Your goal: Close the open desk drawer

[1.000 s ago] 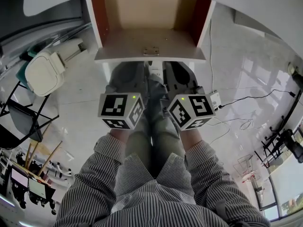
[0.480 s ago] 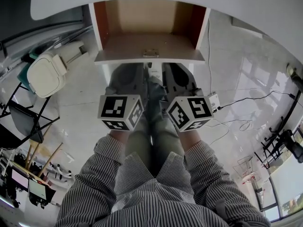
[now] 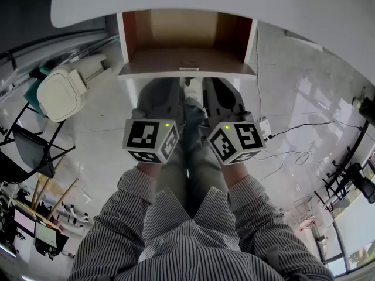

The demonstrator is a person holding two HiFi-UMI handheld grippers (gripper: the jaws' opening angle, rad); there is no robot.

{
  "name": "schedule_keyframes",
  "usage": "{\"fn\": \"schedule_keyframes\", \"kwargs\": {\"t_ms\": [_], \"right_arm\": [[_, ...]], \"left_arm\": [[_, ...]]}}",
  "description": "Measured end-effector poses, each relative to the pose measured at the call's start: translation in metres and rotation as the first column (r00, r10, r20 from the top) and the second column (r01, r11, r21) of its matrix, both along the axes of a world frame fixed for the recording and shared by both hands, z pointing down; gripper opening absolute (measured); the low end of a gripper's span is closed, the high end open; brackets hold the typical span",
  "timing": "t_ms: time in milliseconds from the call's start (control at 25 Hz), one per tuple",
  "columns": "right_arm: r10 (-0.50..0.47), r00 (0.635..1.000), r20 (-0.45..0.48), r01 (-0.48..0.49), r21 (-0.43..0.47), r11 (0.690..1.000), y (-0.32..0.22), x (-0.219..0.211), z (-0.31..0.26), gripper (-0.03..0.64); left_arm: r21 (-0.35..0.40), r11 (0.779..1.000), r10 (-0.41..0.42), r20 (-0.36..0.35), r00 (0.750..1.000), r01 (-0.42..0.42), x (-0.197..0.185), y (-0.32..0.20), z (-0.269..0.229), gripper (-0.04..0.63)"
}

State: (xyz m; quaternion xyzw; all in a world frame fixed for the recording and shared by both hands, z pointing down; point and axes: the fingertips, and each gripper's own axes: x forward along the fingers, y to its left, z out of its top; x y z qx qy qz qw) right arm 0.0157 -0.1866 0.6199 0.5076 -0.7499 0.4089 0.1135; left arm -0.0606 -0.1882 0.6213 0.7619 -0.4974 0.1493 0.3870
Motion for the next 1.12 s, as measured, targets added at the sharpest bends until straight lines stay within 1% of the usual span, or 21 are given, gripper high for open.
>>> {"fn": "schedule_keyframes", "kwargs": {"t_ms": [280,560,840,1120], "right_arm": [[0.006,1.0,0.01,-0.006,0.014,1.0,-0.006,0.002,-0.014,0.015],[0.003,1.0,0.021,-0.003,0.009,1.0,-0.013,-0.001,-0.02,0.017],[-0.026,1.0,-0.005,0.026,0.035,0.999,-0.021,0.0,-0.029,0.015],[-0.028,0.999,-0.016,0.029,0.053,0.998,-0.028,-0.001,-0.037,0.016]], "left_arm": [[0.002,1.0,-0.027,-0.007,1.0,0.027,0.002,-0.006,-0.014,0.012],[0.002,1.0,-0.025,-0.017,1.0,0.025,0.0,-0.012,-0.019,0.012],[0.01,1.0,-0.028,-0.017,0.999,0.028,0.0,-0.019,-0.029,0.012],[0.027,1.0,-0.013,-0.023,1.0,0.013,0.0,-0.026,-0.037,0.012]]}}
